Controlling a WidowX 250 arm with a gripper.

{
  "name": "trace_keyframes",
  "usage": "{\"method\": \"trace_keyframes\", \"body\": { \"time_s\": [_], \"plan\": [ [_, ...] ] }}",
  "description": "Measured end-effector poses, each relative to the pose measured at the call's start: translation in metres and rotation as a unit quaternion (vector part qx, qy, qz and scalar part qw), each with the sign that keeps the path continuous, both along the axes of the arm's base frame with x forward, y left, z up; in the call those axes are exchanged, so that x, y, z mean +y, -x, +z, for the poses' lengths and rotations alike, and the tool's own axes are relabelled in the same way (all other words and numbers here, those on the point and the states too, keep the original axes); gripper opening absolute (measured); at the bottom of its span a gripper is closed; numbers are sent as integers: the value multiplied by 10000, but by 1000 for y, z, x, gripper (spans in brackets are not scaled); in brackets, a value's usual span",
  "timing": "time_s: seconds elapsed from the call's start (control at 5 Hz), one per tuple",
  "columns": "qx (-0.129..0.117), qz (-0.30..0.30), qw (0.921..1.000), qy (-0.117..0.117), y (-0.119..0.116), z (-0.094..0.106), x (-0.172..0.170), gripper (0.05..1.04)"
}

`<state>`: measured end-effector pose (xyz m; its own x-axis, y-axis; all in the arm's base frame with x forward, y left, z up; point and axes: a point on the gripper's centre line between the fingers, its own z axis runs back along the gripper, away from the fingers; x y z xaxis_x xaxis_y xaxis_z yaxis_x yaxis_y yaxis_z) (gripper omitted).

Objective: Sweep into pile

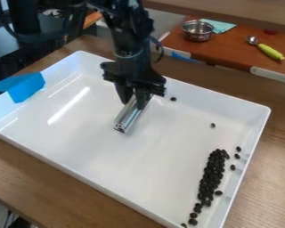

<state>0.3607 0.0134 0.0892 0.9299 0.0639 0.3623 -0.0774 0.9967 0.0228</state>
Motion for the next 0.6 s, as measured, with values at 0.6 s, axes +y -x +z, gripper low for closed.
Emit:
{"method": "trace_keyframes", "body": {
  "time_s": [0.6],
  "plan": [
    [418, -65, 9988, -242, -16, -18, -36, 336]
  ]
}}
